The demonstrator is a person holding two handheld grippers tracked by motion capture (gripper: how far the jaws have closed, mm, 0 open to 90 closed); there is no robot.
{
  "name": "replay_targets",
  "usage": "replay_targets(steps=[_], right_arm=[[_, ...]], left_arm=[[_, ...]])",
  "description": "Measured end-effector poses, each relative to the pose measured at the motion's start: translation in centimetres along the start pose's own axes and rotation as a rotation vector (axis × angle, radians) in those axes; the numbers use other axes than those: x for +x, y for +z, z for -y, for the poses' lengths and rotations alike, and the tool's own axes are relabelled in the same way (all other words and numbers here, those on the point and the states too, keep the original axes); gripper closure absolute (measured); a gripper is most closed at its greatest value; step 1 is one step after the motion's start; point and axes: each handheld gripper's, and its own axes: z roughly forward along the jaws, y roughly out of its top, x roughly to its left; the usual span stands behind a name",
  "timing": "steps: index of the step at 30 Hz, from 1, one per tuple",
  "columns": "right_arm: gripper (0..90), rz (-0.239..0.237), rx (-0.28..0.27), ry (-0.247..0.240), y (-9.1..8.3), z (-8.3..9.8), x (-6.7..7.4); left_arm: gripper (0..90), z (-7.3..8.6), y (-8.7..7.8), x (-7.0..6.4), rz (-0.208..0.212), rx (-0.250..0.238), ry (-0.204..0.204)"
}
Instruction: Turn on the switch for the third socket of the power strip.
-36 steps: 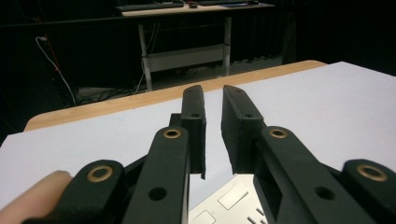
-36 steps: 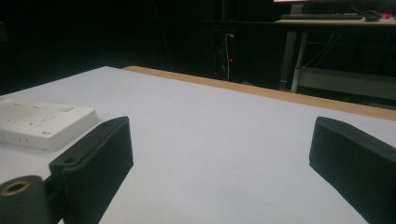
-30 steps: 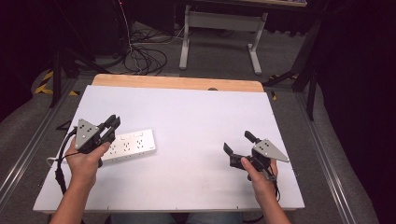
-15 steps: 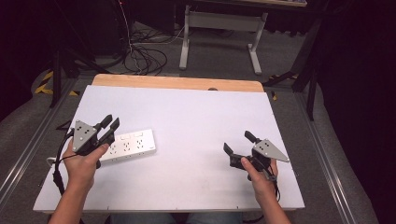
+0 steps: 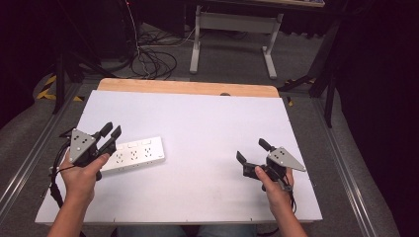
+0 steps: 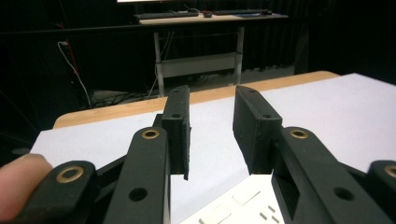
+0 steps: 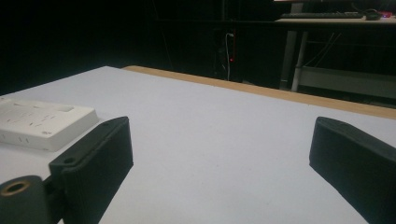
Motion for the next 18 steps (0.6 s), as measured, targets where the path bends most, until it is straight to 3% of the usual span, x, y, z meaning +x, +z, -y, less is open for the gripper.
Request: replay_targets(steps=[2,7,18], right_arm=[[6.5,0.004,0.000,0.005,0.0,0.0,-0.1],[6.6,0.007,-0.007,0.006,0.0,0.0,0.0],[6.6,0.004,-0.010,0.001,0.0,-0.1,-0.1]], left_arm=[[67.3,0.0,-0.4,0.3,-0.006,-0.010,-0.022],[67.4,0.2,-1.3,0.7,-0.002,-0.003,-0.024],[63.0,-0.2,-2.2,0.0,0.006,-0.032,-0.038]])
